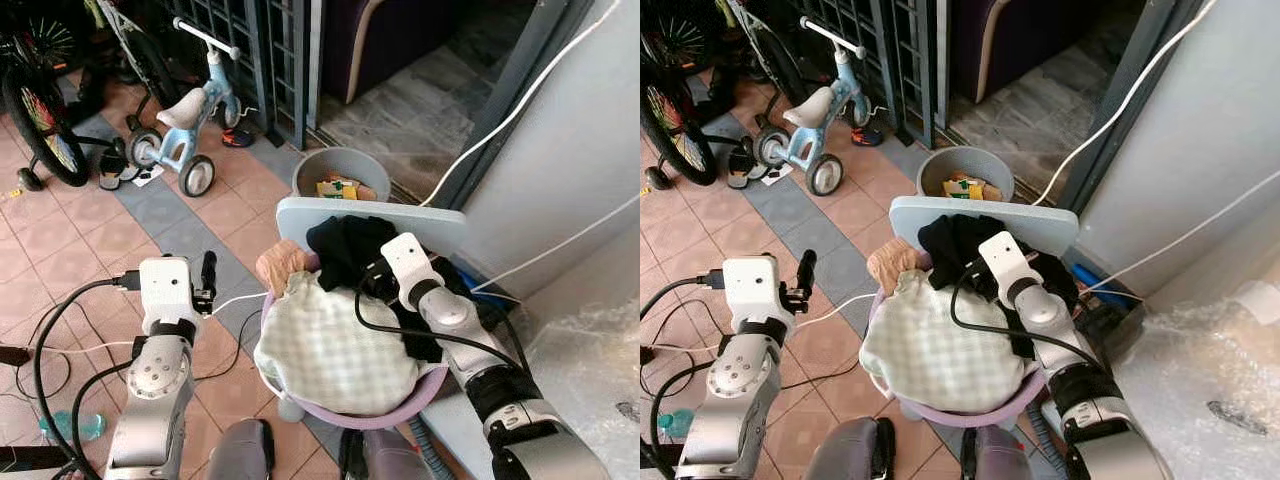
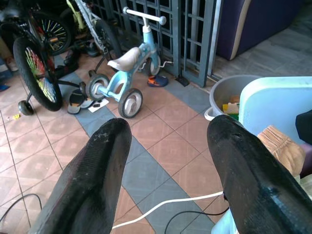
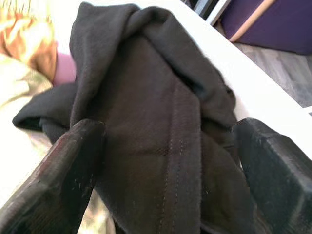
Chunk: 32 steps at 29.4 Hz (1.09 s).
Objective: Clothes washing
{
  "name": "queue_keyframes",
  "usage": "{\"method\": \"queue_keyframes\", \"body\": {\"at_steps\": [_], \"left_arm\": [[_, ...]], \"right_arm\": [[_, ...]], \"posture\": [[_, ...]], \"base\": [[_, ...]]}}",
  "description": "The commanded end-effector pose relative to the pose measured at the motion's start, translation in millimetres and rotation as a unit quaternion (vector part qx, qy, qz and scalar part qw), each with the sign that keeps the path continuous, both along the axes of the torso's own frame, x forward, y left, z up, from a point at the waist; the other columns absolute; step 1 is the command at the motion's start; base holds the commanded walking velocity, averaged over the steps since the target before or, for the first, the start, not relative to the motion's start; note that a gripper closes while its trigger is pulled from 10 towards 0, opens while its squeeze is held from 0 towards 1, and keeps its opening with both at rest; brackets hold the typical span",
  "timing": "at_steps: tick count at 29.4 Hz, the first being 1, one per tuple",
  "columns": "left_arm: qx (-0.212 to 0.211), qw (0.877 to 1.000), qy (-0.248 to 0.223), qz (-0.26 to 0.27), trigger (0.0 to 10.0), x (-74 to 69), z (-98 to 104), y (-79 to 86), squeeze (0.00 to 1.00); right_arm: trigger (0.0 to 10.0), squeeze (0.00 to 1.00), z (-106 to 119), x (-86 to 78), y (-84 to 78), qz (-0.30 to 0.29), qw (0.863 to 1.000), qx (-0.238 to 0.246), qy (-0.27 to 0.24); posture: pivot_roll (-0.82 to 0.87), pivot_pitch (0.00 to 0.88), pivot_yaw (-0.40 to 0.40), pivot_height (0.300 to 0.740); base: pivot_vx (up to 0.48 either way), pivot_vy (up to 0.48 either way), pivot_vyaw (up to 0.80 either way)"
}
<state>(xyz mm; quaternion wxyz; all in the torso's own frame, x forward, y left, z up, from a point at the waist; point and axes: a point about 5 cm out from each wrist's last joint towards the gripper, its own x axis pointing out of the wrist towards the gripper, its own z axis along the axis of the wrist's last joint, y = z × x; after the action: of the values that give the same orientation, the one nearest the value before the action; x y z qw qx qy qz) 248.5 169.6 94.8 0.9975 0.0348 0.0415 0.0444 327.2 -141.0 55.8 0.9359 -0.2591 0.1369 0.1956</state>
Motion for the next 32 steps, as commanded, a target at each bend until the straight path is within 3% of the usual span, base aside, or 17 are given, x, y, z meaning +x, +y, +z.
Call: {"method": "queue_keyframes", "body": {"at_steps": [1, 4, 5, 6, 7, 32], "left_arm": [[0.004, 1.0, 0.002, 0.002, 10.0, -1.7, 1, 1.0, 0.0], [0.005, 1.0, 0.003, -0.002, 10.0, -1.7, 2, -0.7, 0.0], [0.006, 1.0, 0.003, -0.003, 10.0, -1.7, 2, -0.7, 0.0], [0.006, 1.0, 0.004, -0.003, 10.0, -1.6, 2, -0.6, 0.0], [0.006, 1.0, 0.004, -0.002, 10.0, -1.7, 2, -0.2, 0.0], [0.005, 1.0, 0.003, 0.002, 10.0, 5.6, 3, -3.0, 0.0]], "right_arm": [[10.0, 0.0, -5, -1.8, -1.0, 0.009, 1.0, -0.023, 0.005], [10.0, 0.0, -20, -5.5, -6.3, 0.022, 0.994, -0.106, 0.032], [8.6, 0.0, -22, -5.9, -8.0, 0.016, 0.993, -0.108, 0.037], [5.0, 0.0, -23, -5.9, -9.3, 0.012, 0.993, -0.109, 0.039], [0.0, 0.0, -24, -5.6, -10.4, 0.009, 0.993, -0.11, 0.039], [0.0, 0.0, -33, -10.8, -25.6, -0.023, 0.993, -0.108, 0.048]], "posture": [[0.16, 0.211, -0.008, 0.74], [0.16, 0.21, -0.005, 0.74], [0.17, 0.209, -0.005, 0.74], [0.17, 0.209, -0.004, 0.74], [0.17, 0.209, -0.004, 0.74], [0.14, 0.202, -0.014, 0.74]], "base": [[0.0, 0.0, 0.0], [0.0, 0.0, 0.0], [0.0, 0.0, 0.0], [0.0, 0.0, 0.0], [0.0, 0.0, 0.0], [0.0, 0.0, 0.0]]}}
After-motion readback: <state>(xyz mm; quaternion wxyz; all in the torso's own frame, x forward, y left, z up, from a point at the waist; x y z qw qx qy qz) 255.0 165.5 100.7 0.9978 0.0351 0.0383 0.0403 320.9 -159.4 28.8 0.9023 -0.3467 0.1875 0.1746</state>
